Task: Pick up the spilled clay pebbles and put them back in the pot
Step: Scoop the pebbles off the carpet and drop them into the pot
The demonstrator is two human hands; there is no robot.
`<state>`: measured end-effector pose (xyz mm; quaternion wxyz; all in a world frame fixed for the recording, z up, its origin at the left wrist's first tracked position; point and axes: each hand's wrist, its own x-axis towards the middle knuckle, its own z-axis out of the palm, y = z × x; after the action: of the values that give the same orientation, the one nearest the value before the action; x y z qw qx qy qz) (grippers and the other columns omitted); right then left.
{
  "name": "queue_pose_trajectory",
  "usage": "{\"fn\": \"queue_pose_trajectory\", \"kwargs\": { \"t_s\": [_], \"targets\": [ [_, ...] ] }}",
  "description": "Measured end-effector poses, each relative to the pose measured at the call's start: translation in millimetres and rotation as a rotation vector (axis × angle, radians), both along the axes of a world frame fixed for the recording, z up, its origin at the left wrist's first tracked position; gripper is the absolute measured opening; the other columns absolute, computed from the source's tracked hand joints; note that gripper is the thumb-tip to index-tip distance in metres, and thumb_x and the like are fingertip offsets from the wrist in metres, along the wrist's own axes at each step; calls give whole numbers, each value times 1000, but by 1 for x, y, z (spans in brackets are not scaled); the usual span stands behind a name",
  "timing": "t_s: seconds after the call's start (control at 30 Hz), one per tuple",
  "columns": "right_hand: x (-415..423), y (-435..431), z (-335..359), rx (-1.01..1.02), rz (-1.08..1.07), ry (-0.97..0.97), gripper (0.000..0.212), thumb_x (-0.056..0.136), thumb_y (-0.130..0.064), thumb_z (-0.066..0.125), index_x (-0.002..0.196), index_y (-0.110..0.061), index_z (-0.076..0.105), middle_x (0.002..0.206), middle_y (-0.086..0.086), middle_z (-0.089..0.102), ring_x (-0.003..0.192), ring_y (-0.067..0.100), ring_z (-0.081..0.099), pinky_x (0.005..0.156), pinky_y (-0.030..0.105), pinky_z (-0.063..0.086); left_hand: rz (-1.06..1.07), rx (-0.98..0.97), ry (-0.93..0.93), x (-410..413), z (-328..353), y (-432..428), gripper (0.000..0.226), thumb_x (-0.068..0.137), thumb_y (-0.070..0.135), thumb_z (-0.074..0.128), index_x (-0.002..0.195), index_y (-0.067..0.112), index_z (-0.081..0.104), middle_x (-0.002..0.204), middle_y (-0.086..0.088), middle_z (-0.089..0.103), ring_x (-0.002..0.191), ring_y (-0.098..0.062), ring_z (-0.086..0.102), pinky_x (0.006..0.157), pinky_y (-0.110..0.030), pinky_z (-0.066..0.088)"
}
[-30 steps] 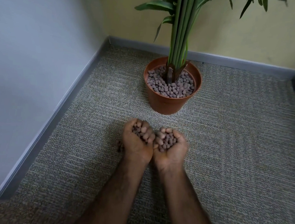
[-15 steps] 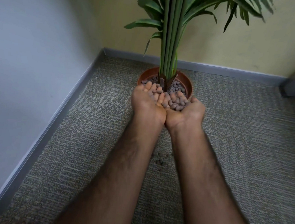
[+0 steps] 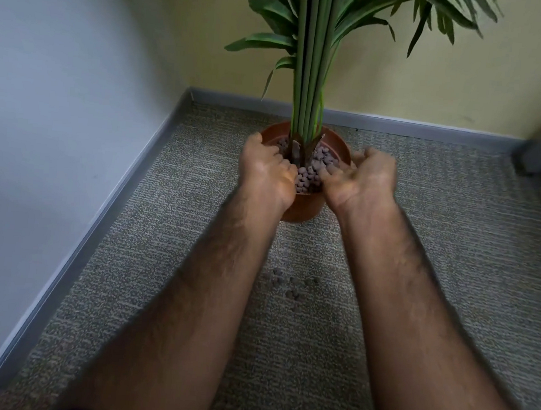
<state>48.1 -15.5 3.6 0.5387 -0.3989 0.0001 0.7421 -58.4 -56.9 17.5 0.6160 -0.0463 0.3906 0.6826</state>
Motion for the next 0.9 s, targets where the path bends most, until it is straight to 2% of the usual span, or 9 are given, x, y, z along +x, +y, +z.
{"fn": "queue_pose_trajectory", "kwargs": {
  "t_s": [0.13,0.23,0.3,0.37,0.47,0.57,0.7,0.8,0.9],
  "targets": [
    [31,-45,-22,202,-32,-248,35,108,-18,42,133,-3,61,133,21,68,118,30,71,98,37,59,-32,27,382,-28,-35,-40,51,108,35,33,141,1,52,143,-18,58,130,-27,57,113,-39,44],
    [47,-83,-76,226,-20,-615,31,106,-13,47,127,-4,68,116,10,78,106,21,77,102,41,58,24,-85,841,-41,-77,-81,39,106,28,41,128,8,66,129,-8,70,119,-18,66,105,-34,51],
    [54,-106,-115,252,55,-1021,33,105,-8,48,129,-6,70,123,8,75,115,21,71,111,43,51,14,-215,1251,-47,-114,-108,33,103,22,48,125,11,70,131,-3,69,122,-18,63,105,-32,47],
    [57,-132,-152,400,249,-1470,37,105,-11,49,138,-7,64,139,10,66,131,28,59,119,38,38,-181,-271,1669,-50,-155,-134,38,103,22,48,134,8,64,145,-10,58,138,-26,51,116,-37,36],
    [51,-160,-185,641,653,-1943,60,109,-39,38,161,-9,34,170,12,30,160,30,18,129,40,9,-498,-373,2016,-39,-195,-164,59,104,41,40,154,11,41,166,-12,29,156,-27,18,127,-47,11],
    [43,-165,-196,838,846,-2049,75,107,-54,28,166,-8,16,175,12,7,162,26,-5,131,43,-1,-603,-316,2175,-25,-207,-172,68,99,52,31,157,16,37,168,-8,25,158,-25,13,127,-49,11],
    [43,-161,-200,935,933,-2025,81,103,-58,28,167,-11,10,175,12,-2,161,26,-13,130,43,-4,-626,-185,2169,-23,-208,-163,61,101,52,34,157,26,35,168,-1,25,157,-19,13,127,-48,12],
    [35,-153,-198,1111,951,-1942,69,109,-49,33,165,-12,23,174,15,11,162,30,2,131,44,6,-635,-130,2151,-22,-206,-153,56,101,47,44,155,30,37,167,0,29,156,-18,17,126,-46,16],
    [24,-142,-196,1264,878,-1930,54,106,-32,49,154,-7,46,159,23,43,151,40,37,125,51,31,-586,-84,2068,-24,-204,-143,47,99,35,51,146,27,50,159,-1,41,150,-22,31,123,-41,23]
  ]
}}
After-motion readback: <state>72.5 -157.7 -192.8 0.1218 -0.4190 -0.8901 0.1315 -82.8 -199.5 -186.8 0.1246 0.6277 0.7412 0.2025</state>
